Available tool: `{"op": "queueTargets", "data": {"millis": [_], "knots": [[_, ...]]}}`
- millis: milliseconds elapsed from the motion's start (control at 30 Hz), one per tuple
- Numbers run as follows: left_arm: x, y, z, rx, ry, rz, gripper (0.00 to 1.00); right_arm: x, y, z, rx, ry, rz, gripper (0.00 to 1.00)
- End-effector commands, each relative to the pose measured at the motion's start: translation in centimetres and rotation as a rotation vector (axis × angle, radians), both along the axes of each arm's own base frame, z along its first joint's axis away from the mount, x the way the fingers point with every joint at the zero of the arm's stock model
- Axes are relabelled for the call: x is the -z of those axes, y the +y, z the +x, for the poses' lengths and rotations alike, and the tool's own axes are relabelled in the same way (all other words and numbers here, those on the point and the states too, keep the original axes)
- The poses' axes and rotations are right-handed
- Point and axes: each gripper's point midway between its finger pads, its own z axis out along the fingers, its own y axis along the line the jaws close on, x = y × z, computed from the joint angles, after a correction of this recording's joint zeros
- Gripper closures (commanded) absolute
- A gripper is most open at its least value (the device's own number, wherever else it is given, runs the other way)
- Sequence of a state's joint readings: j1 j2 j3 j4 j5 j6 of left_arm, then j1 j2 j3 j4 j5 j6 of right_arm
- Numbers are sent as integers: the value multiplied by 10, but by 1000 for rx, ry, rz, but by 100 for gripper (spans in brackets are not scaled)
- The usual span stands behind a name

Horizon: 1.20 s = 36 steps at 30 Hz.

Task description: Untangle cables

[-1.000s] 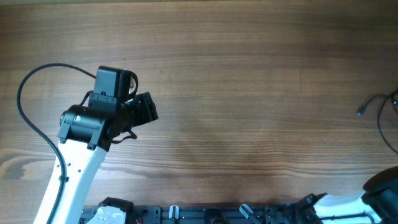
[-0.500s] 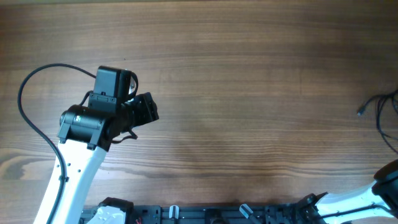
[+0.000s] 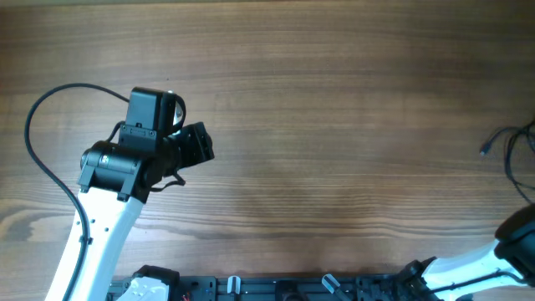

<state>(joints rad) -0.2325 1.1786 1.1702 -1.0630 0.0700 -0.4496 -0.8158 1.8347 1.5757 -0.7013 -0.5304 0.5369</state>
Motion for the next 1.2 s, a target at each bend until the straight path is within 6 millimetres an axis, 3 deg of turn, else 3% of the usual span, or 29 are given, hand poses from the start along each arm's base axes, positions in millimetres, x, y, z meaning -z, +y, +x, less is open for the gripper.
{"op": "queueTargets", "data": {"millis": [0, 100, 233, 333, 433, 633, 800, 1167], "knots": [[-6, -2, 8, 22, -41, -3, 31, -5, 78, 47, -435, -89, -154, 0], [-8, -2, 12, 22, -57, -6, 31, -1, 124, 68, -610, -75, -271, 0], [-10, 1, 15, 9, -73, 12, 31, 3, 205, 88, -855, -90, -367, 0], [-10, 5, 16, -1, -76, 31, 30, -1, 259, 91, -974, -113, -376, 0], [-10, 5, 16, -3, -77, 33, 32, -14, 301, 86, -1047, -122, -425, 0], [-19, 9, 13, -12, -114, 38, 40, -61, 328, 48, -1110, -116, -592, 0], [-42, 13, 1, -19, -192, 25, 41, -108, 335, 6, -1111, -161, -661, 0], [-92, 35, -69, -54, -387, 1, 40, -168, 338, -97, -1093, -236, -697, 0]]}}
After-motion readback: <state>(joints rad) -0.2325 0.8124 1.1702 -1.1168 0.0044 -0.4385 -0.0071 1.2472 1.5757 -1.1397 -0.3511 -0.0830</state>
